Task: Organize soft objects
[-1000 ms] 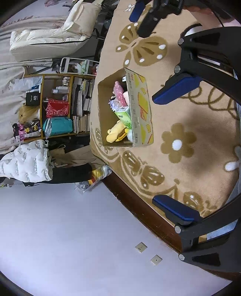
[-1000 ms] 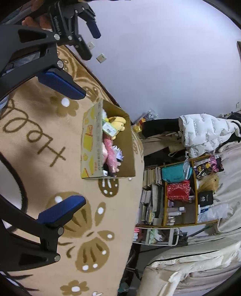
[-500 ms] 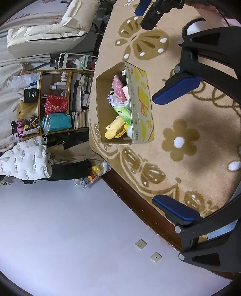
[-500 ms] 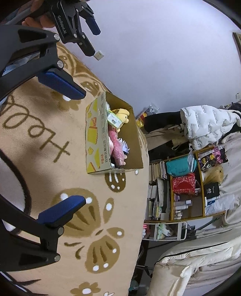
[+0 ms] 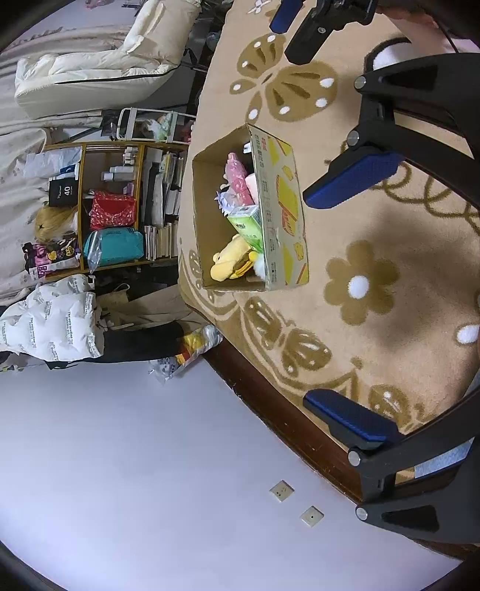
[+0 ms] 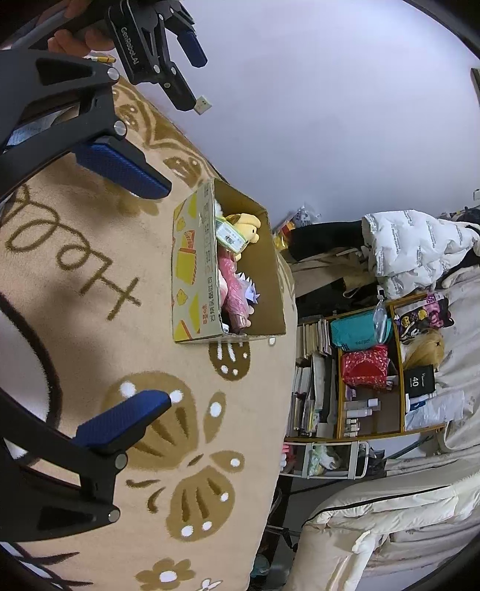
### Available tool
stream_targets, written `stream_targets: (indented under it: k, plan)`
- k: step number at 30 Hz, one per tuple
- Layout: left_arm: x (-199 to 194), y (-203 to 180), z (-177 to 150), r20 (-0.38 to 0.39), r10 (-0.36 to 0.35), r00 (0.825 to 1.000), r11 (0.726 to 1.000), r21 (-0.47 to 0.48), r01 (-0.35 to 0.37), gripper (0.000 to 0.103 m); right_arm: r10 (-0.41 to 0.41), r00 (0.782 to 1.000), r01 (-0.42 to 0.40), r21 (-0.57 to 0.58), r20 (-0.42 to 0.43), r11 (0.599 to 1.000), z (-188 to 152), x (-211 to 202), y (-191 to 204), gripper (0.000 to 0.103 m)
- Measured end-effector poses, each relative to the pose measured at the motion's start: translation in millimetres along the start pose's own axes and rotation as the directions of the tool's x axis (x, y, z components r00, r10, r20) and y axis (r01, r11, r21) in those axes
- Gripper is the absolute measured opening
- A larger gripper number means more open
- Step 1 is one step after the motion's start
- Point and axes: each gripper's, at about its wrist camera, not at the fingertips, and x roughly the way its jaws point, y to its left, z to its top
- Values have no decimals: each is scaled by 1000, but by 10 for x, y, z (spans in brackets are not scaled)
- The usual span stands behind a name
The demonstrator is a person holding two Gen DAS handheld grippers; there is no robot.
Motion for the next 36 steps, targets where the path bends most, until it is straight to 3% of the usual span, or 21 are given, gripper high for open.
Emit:
stream_targets:
  k: [36]
  plan:
    - [-60, 26, 1, 10, -8, 1000, 1000, 5, 8, 97, 1, 1000, -1, 0, -4, 1000, -2, -8, -47, 103]
